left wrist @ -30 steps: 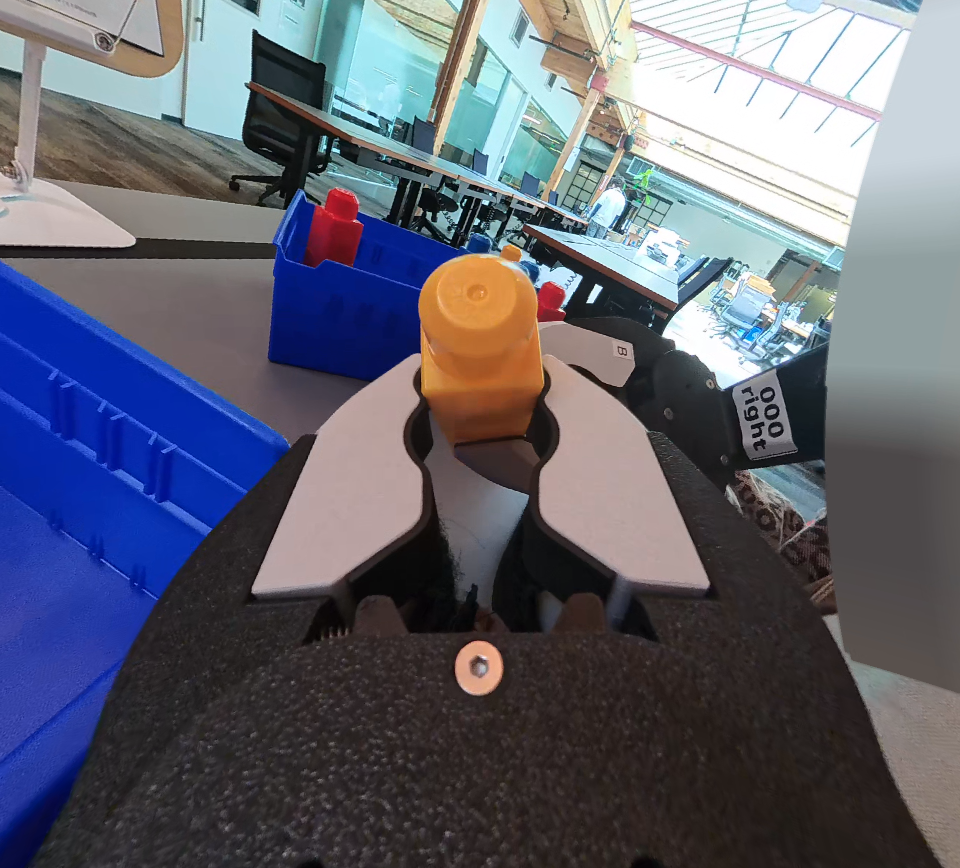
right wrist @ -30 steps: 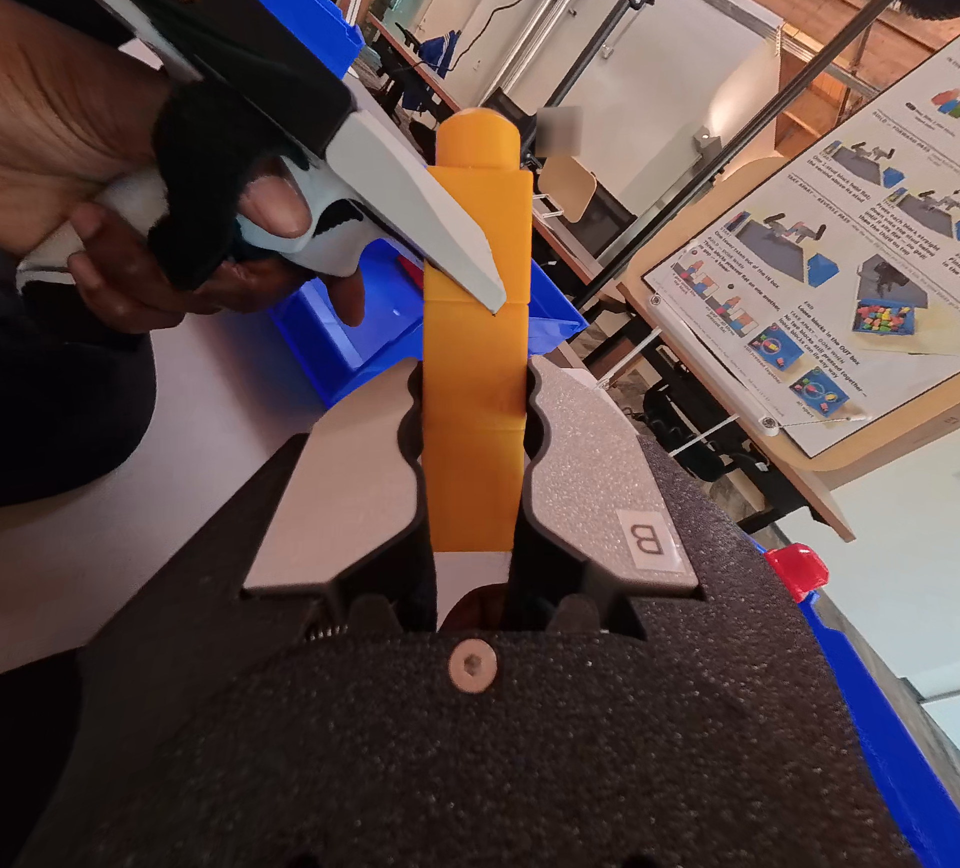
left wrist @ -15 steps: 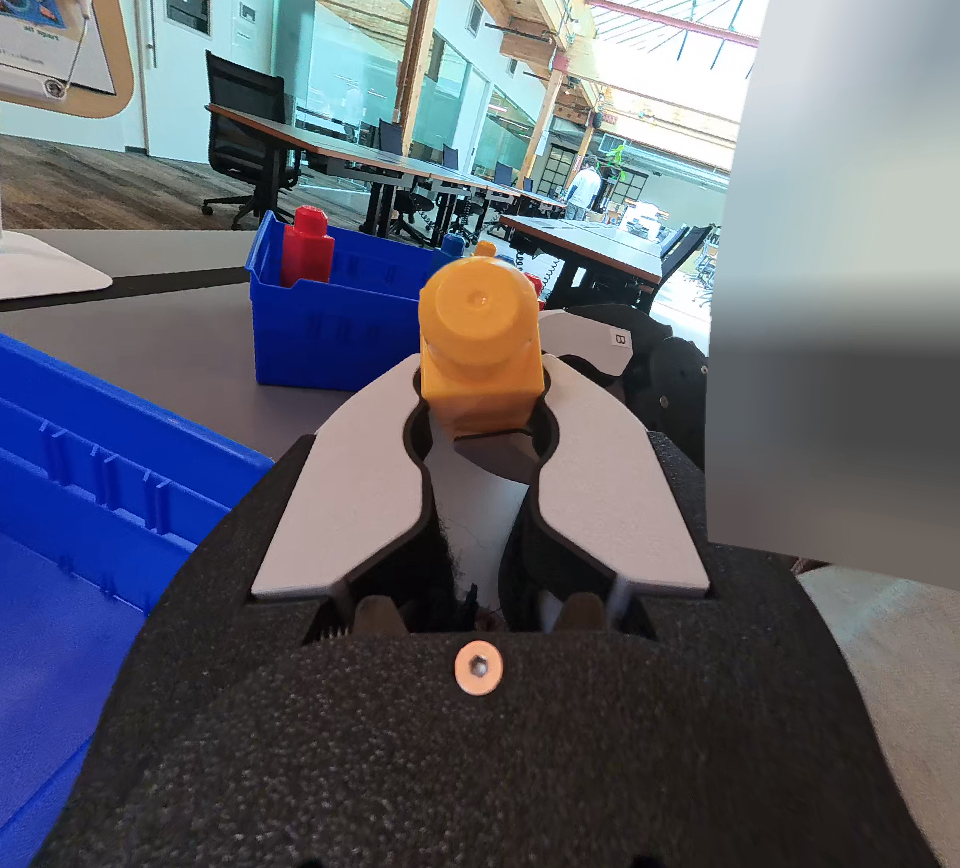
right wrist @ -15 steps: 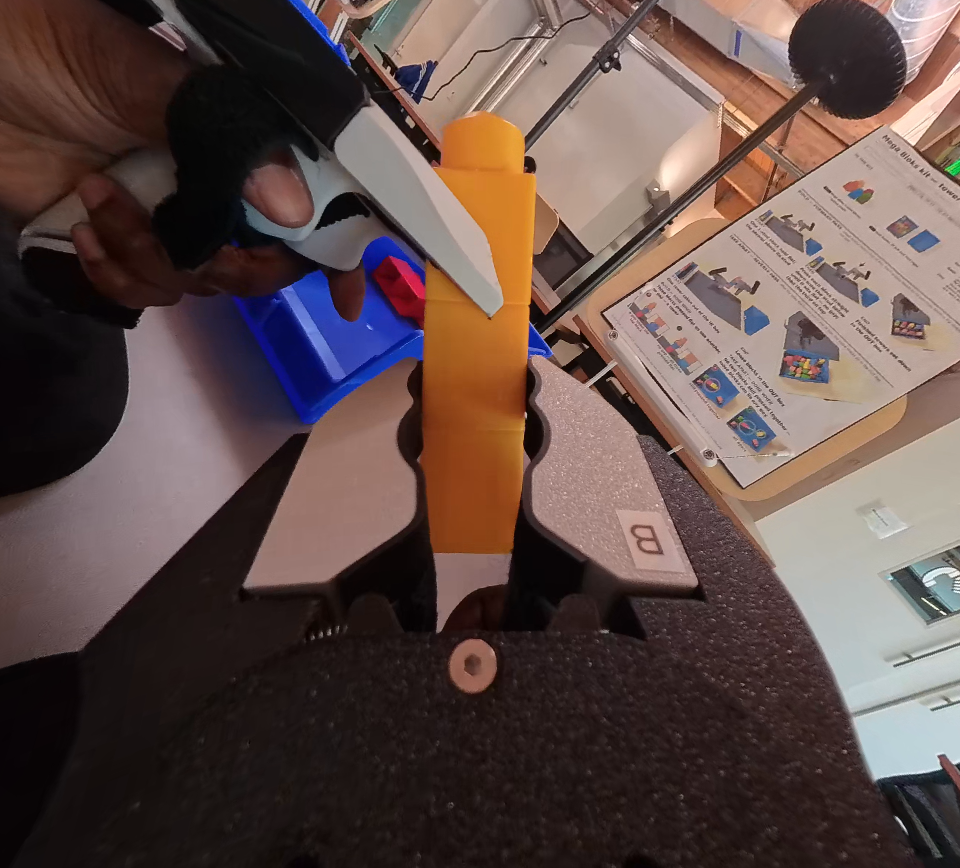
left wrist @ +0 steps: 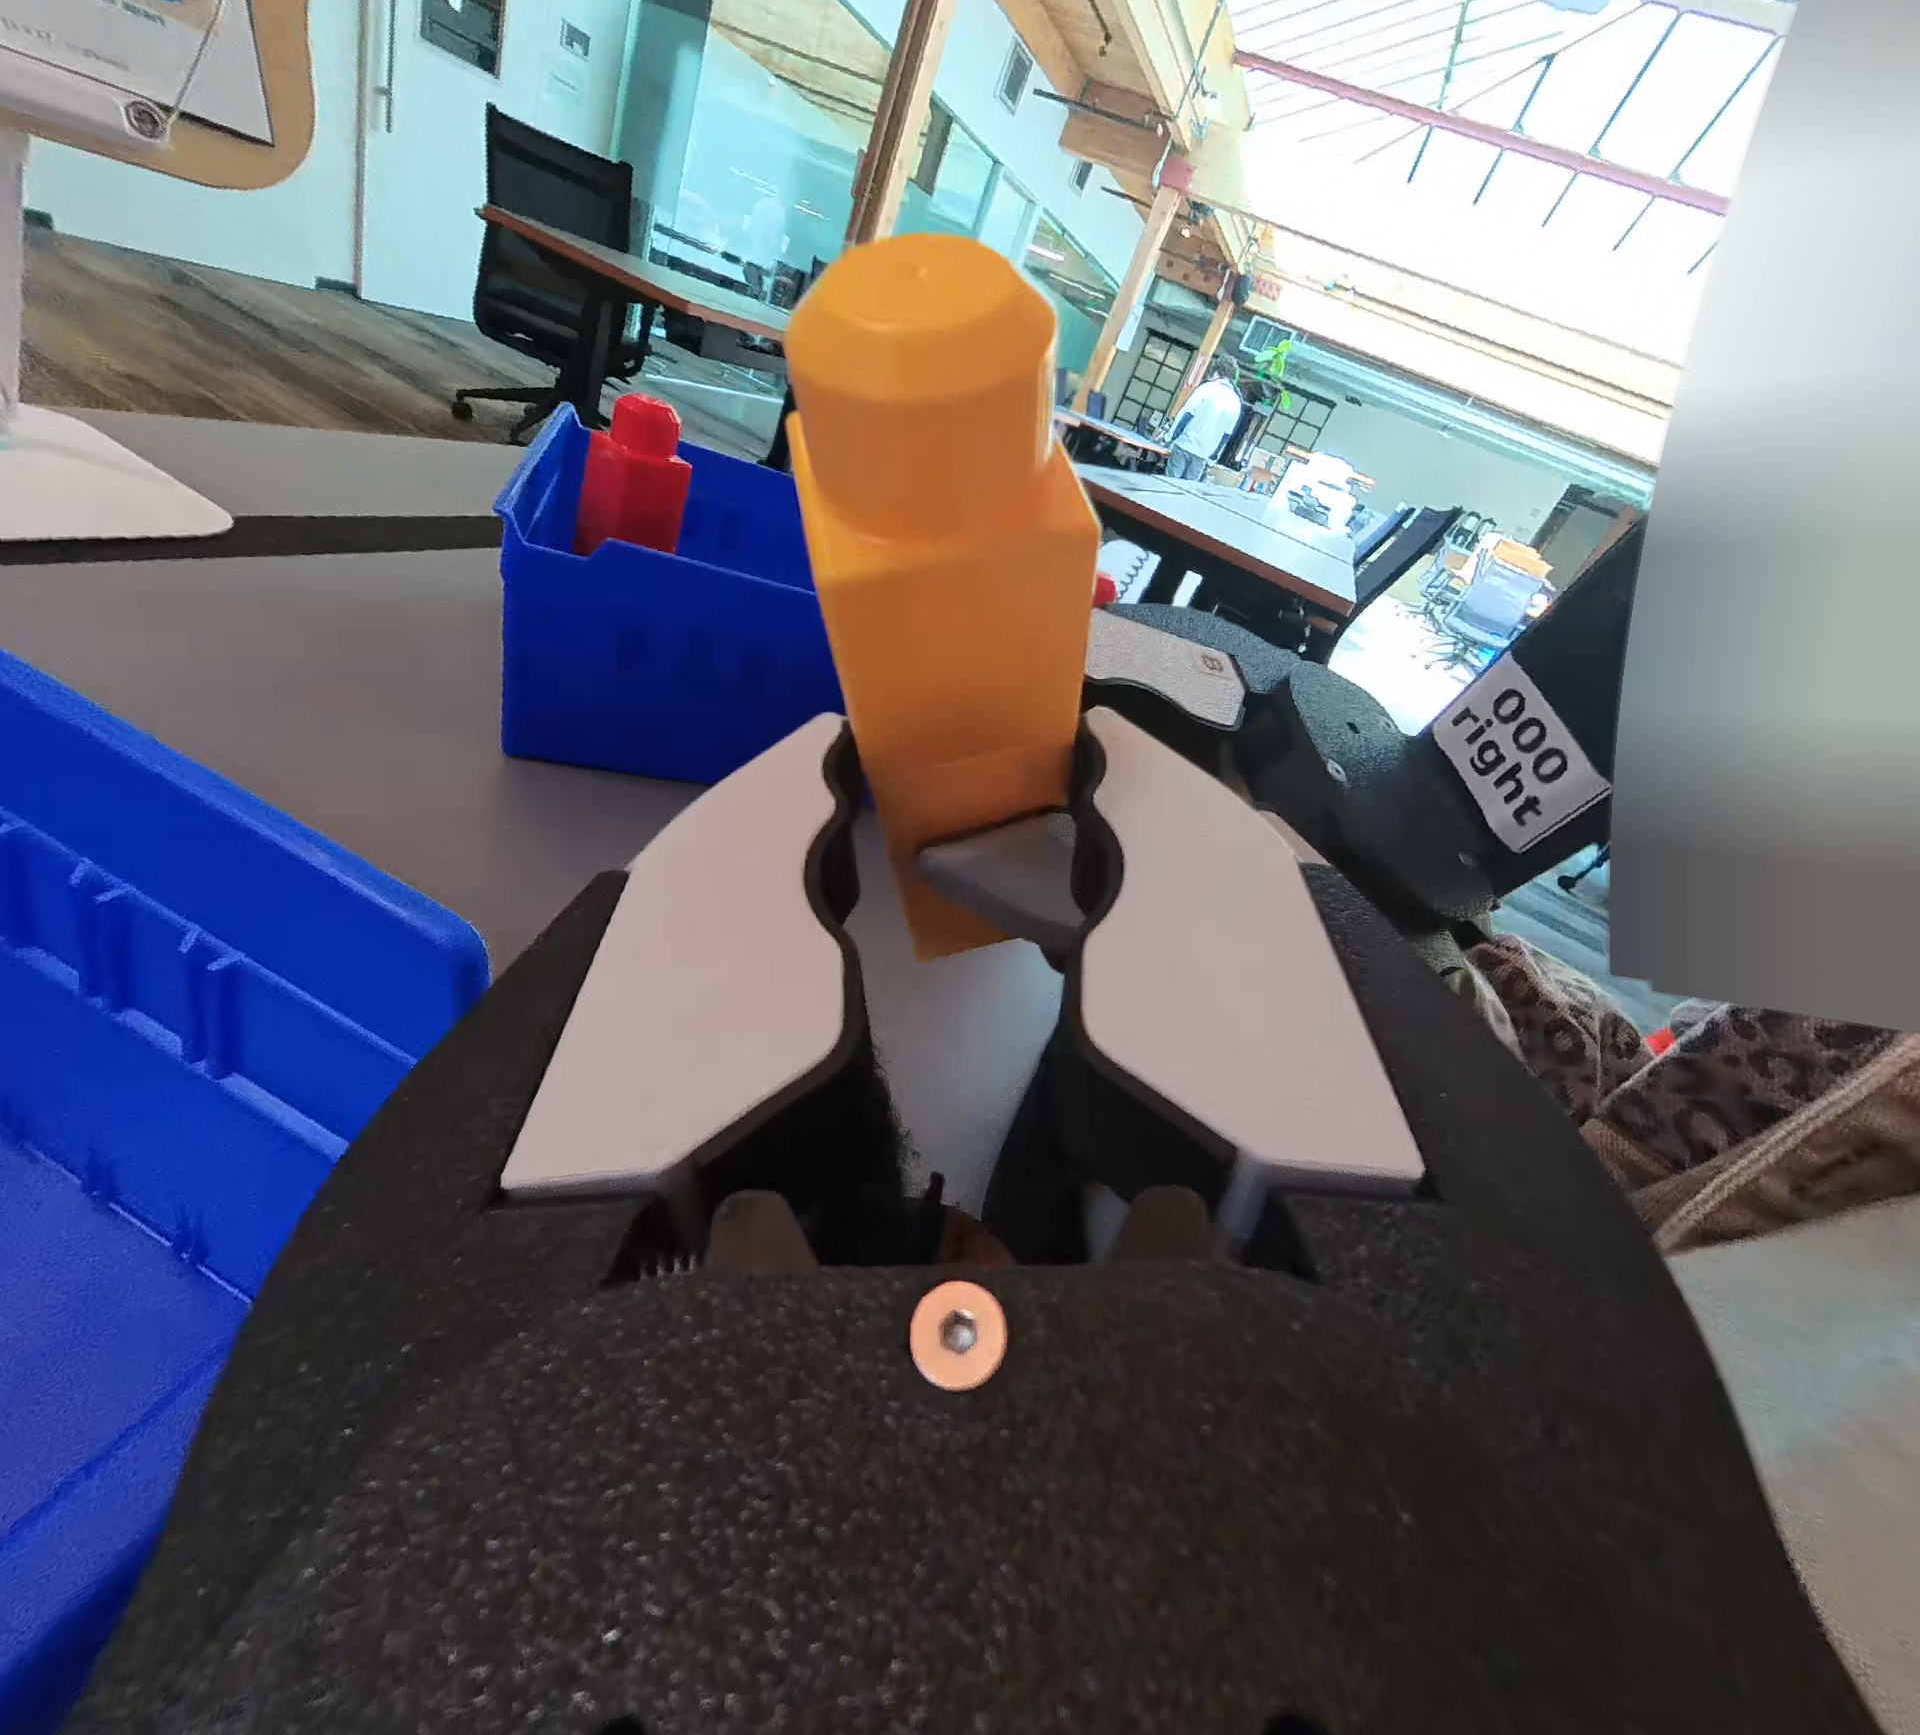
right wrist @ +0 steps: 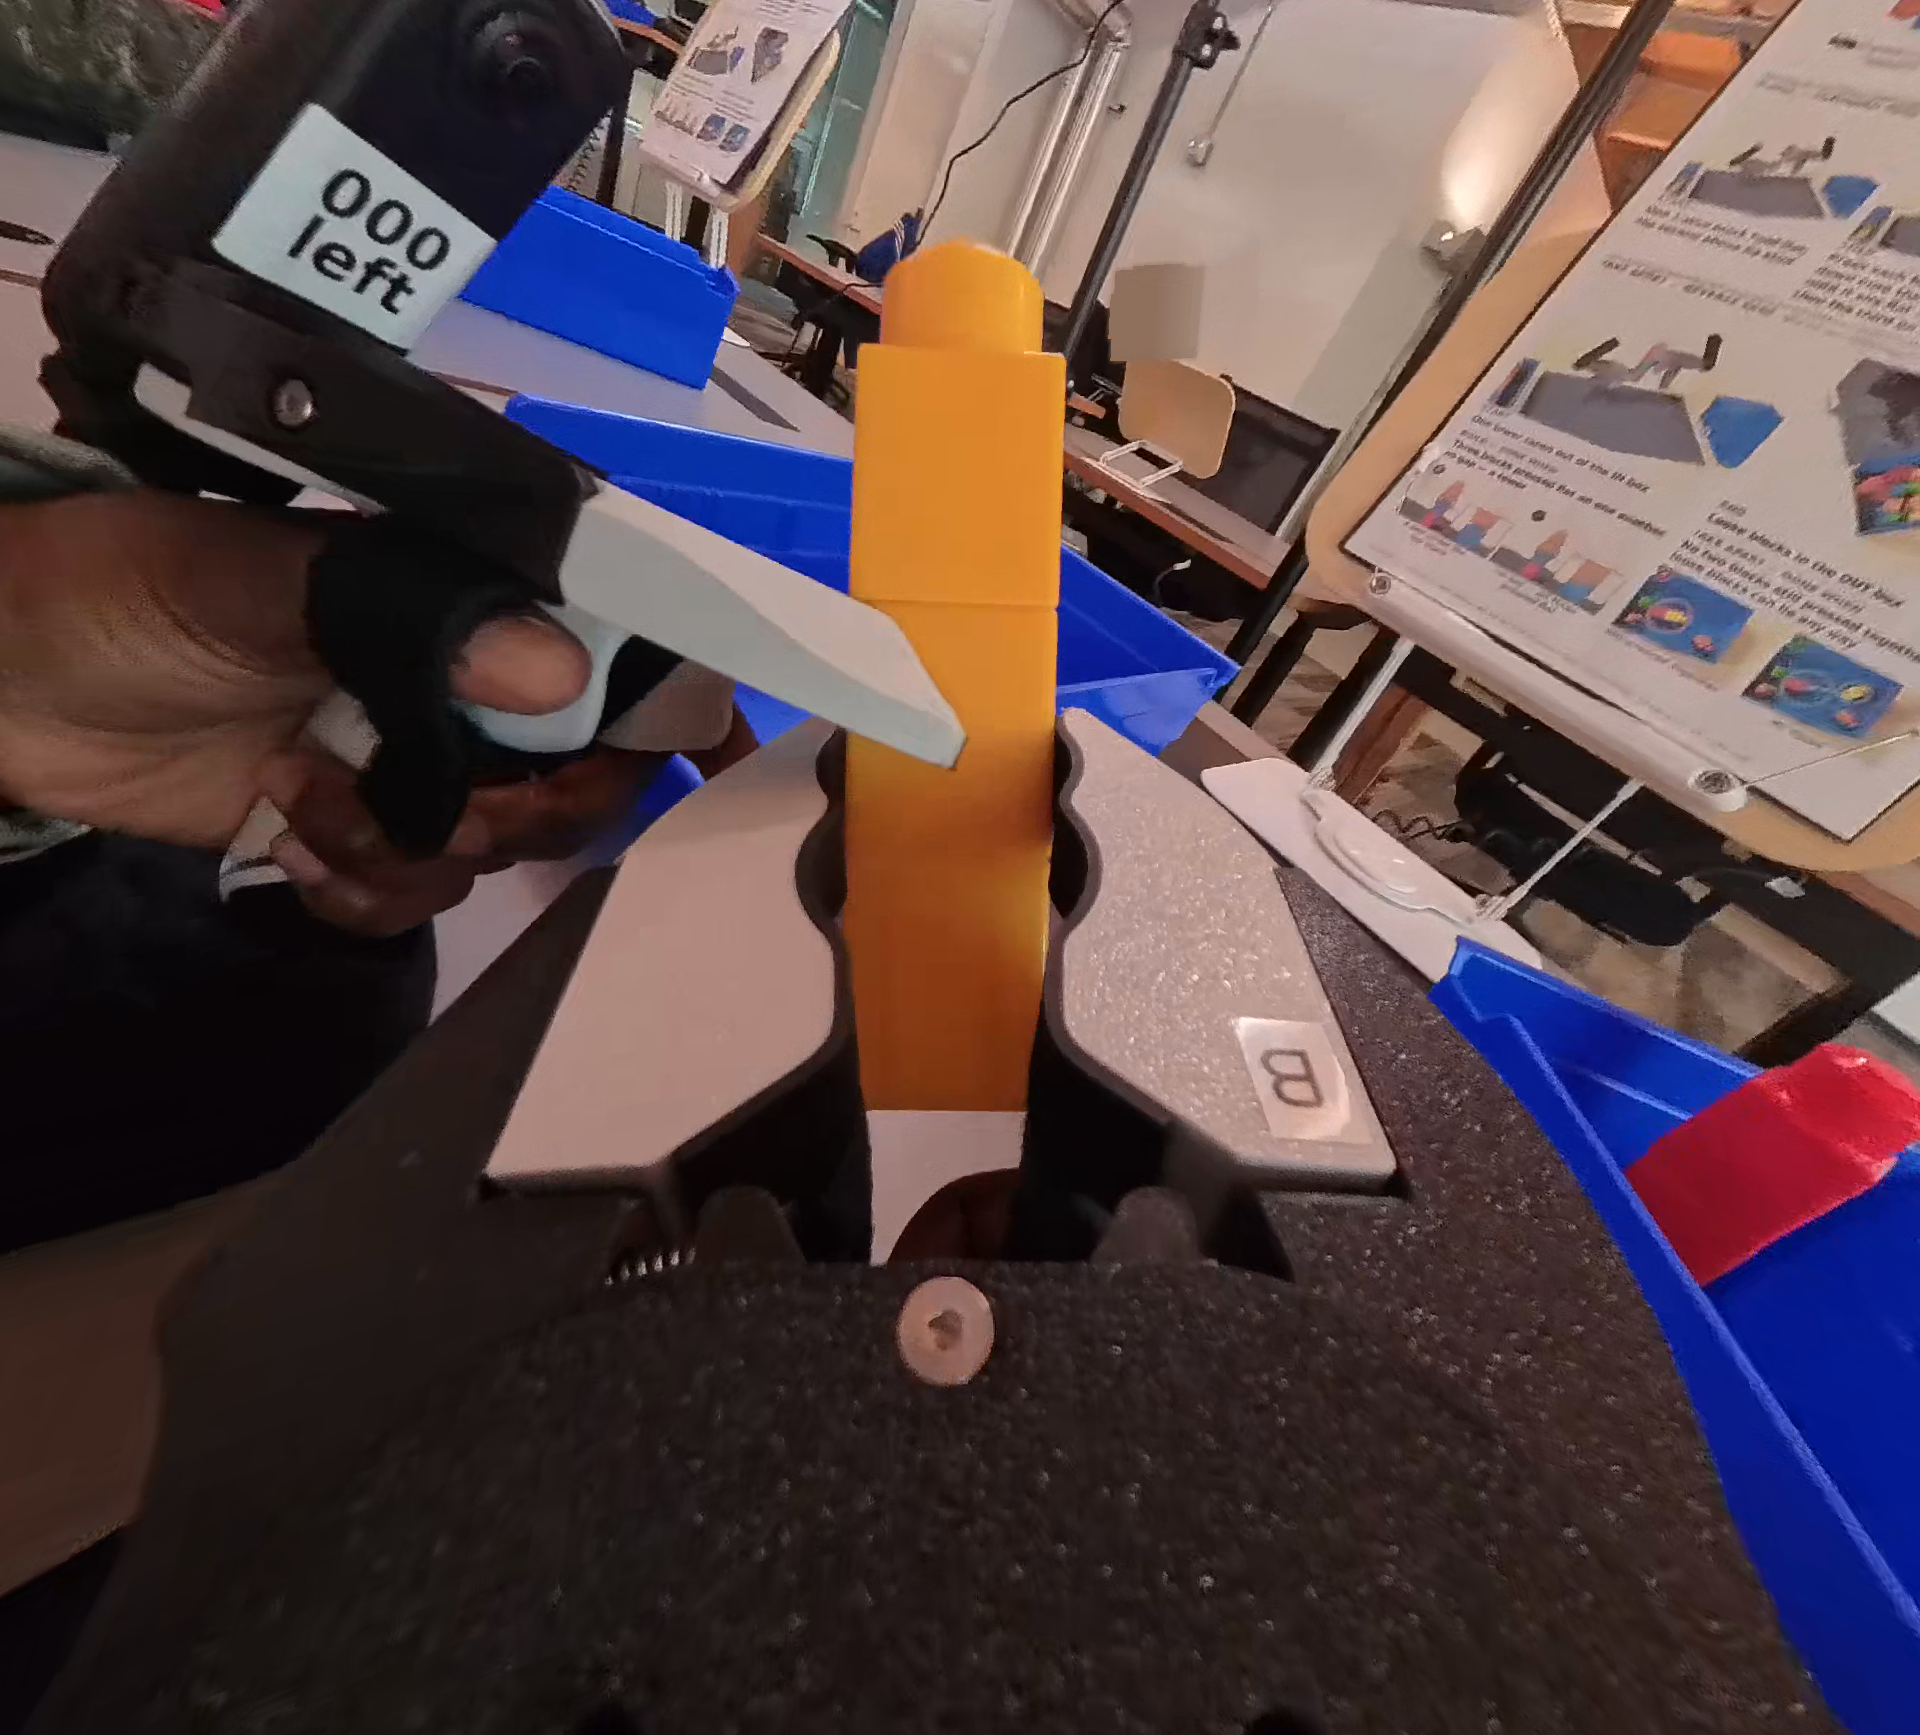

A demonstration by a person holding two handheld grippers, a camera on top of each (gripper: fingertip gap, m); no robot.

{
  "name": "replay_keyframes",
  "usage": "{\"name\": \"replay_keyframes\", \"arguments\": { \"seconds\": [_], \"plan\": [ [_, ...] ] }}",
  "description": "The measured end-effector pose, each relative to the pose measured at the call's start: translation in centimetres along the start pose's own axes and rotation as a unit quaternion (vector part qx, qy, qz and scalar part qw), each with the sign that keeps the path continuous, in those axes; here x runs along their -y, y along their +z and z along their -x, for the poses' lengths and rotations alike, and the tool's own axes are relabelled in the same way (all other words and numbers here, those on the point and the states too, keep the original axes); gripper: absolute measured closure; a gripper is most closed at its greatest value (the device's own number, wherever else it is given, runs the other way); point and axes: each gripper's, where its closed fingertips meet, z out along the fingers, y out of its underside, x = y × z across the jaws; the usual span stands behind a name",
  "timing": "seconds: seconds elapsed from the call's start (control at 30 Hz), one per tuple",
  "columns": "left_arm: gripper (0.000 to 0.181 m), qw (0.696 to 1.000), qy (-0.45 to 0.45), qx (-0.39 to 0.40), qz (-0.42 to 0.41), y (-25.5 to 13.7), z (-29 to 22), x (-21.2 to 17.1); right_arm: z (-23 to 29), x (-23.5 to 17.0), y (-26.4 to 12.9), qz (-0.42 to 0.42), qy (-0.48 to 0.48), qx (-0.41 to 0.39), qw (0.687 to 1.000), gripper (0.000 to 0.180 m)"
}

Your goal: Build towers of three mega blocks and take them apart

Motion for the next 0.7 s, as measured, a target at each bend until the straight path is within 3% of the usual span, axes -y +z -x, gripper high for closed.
{"name": "replay_keyframes", "arguments": {
  "seconds": [0.1, 0.2, 0.27, 0.33, 0.47, 0.57, 0.7],
  "plan": [
    [0.143, 0.999, 0.021, 0.015, 0.018, -0.5, 0.3, 0.2, 0.6, 0.1, -0.2, -0.01, 0.04, 0.046, 0.998, 0.143],
    [0.143, 0.992, 0.089, 0.08, 0.035, -1.9, 1.8, 1.3, -0.1, 0.1, -0.9, -0.022, 0.131, 0.094, 0.987, 0.127],
    [0.143, 0.968, 0.187, 0.151, 0.066, -3.0, 3.1, 1.5, -1.4, 0.8, -1.4, -0.04, 0.183, 0.088, 0.978, 0.124],
    [0.143, 0.936, 0.277, 0.191, 0.103, -3.6, 3.3, 1.3, -2.0, 2.6, -1.8, -0.062, 0.204, 0.075, 0.974, 0.133],
    [0.144, 0.889, 0.372, 0.223, 0.146, -3.3, 2.3, 0.5, -0.8, 6.9, -2.0, -0.074, 0.179, 0.08, 0.978, 0.142],
    [0.144, 0.887, 0.38, 0.216, 0.148, -2.9, 1.3, 0.5, 0.6, 8.3, -1.8, -0.044, 0.142, 0.09, 0.985, 0.134],
    [0.144, 0.875, 0.404, 0.214, 0.158, -3.1, 0.9, 0.5, 0.8, 7.8, -1.2, -0.002, 0.069, 0.05, 0.996, 0.14]
  ]
}}
